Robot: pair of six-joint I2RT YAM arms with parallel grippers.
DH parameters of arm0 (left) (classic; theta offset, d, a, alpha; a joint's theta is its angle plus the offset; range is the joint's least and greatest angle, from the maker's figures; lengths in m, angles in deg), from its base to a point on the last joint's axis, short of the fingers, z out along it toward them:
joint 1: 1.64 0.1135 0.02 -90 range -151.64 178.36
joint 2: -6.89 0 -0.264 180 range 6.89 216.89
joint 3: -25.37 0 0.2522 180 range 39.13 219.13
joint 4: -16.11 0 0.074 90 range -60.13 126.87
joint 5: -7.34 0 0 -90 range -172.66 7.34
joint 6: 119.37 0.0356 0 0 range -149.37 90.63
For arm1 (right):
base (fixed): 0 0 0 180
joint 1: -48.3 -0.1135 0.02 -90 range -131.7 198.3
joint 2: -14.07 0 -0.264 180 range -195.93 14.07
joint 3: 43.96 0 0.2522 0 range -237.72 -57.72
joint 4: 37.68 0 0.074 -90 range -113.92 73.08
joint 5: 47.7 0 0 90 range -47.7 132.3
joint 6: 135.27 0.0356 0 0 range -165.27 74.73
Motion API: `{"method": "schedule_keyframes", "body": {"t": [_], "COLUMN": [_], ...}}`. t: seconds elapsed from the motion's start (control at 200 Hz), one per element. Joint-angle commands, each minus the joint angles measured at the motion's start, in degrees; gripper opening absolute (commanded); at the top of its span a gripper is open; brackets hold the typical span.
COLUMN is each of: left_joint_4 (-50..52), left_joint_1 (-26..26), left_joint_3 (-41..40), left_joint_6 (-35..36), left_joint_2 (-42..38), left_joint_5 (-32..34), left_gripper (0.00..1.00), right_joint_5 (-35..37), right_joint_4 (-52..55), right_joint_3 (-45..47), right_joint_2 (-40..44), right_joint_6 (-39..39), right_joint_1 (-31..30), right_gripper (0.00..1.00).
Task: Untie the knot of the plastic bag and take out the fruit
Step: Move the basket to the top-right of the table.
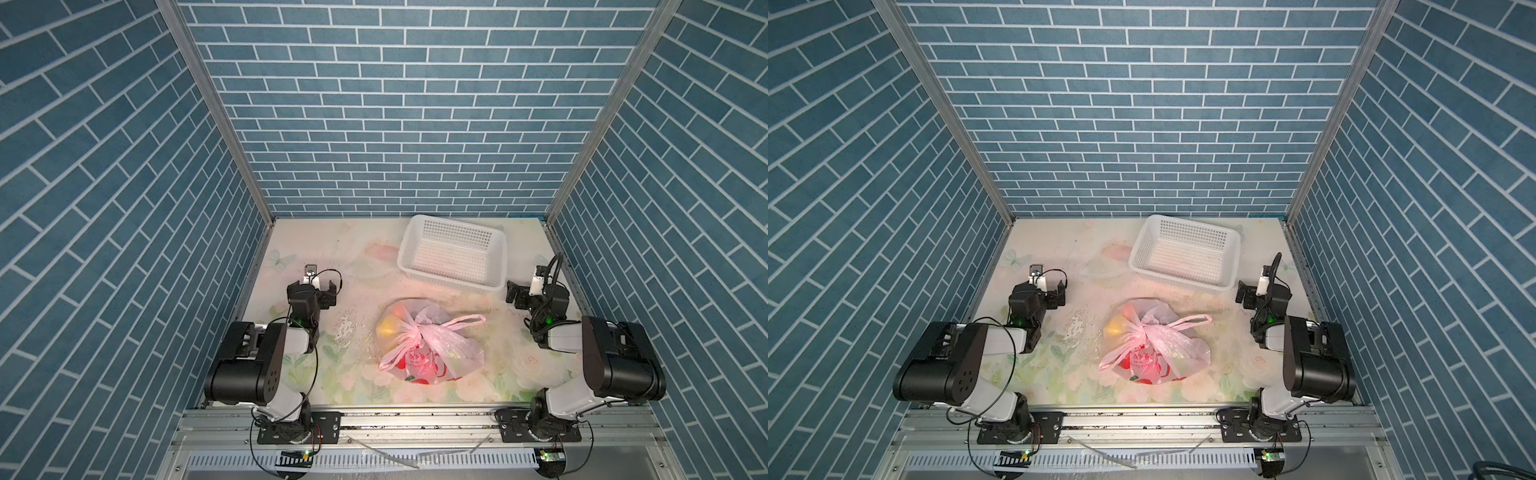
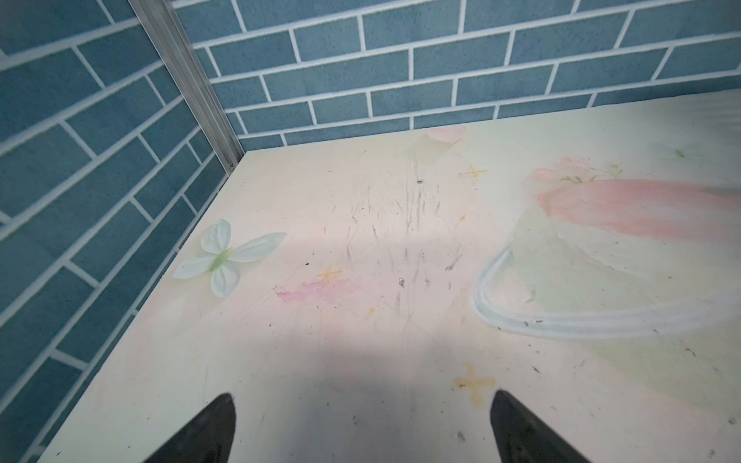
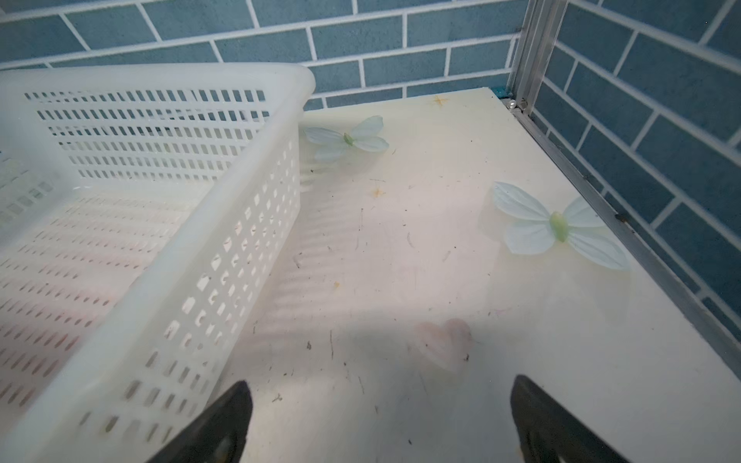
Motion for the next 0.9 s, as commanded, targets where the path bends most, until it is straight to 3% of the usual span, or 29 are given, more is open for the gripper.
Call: {"method": "schedule_keyframes", "body": {"t": [0.0, 0.895], "left_joint_4": [0.35, 0.29], "left_joint_1": [0.04, -0.01], "left_joint_3": [1.06, 0.98], "left_joint_6": [0.45, 0.45], "left_joint_2": [-0.05, -0.01], "left_joint_5": [-0.47, -0.48], "left_gripper": [1.00, 1.00], "right_joint_5": [0.86, 1.24], "right_joint_4": [-0.88, -0.21], "right_joint_3": [-0.37, -0.72], "right_joint_2": [0.07, 0.05], "right_joint_6": [-1.30, -1.63], "right_joint_1": [-0.36, -0.79], "right_gripper": [0.99, 0.99]}}
